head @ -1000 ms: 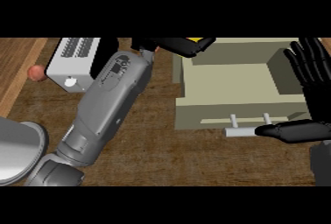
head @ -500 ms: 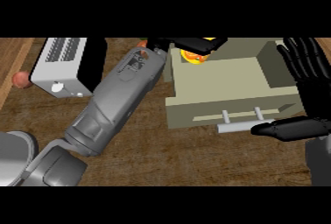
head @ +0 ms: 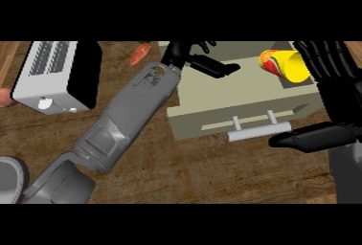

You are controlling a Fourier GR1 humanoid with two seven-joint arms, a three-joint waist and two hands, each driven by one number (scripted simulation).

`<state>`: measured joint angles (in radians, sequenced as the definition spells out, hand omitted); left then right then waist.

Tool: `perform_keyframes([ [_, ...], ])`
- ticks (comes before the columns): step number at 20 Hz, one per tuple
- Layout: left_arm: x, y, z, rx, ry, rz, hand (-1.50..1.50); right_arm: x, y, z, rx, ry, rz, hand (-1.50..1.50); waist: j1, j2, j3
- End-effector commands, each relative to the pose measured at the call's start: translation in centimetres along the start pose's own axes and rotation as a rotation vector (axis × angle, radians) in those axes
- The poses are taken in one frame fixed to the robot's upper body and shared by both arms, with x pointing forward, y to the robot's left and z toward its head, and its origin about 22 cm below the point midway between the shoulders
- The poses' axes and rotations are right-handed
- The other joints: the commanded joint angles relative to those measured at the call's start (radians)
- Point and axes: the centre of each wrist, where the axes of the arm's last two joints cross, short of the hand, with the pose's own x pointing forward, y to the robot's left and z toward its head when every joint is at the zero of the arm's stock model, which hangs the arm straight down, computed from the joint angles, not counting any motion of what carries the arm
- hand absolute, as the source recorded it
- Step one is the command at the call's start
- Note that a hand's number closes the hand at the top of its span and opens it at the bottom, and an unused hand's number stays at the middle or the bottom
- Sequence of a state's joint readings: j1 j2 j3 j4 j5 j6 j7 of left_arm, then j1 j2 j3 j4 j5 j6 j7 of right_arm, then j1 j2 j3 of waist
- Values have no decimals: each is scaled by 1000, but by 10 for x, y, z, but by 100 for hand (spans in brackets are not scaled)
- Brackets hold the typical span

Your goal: Pick up the cup, place it into the drawer and close the drawer

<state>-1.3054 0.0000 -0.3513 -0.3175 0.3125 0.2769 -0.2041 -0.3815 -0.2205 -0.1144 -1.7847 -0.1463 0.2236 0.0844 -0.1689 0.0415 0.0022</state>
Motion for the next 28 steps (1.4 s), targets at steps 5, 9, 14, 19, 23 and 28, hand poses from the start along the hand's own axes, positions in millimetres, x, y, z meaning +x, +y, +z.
perform_keyframes([
  [5,-6,-3,6,29,-47,155,-150,-1,31,-15,182,-39,-128,-150,-35,11,-1],
  [9,-1,-2,6,27,-128,271,-150,3,37,-16,381,-67,-183,150,-34,8,-2],
  [14,11,-2,3,108,-215,364,-150,-8,47,-5,626,80,-115,150,0,-7,-2],
  [19,8,0,1,161,-234,367,-150,-11,38,0,730,246,141,-150,56,-12,-2],
  [23,3,2,3,191,-209,398,-150,-7,35,6,683,252,381,-150,106,-25,-1],
  [28,-26,10,13,202,-214,457,-150,-56,50,33,623,368,468,-150,159,-30,-1],
])
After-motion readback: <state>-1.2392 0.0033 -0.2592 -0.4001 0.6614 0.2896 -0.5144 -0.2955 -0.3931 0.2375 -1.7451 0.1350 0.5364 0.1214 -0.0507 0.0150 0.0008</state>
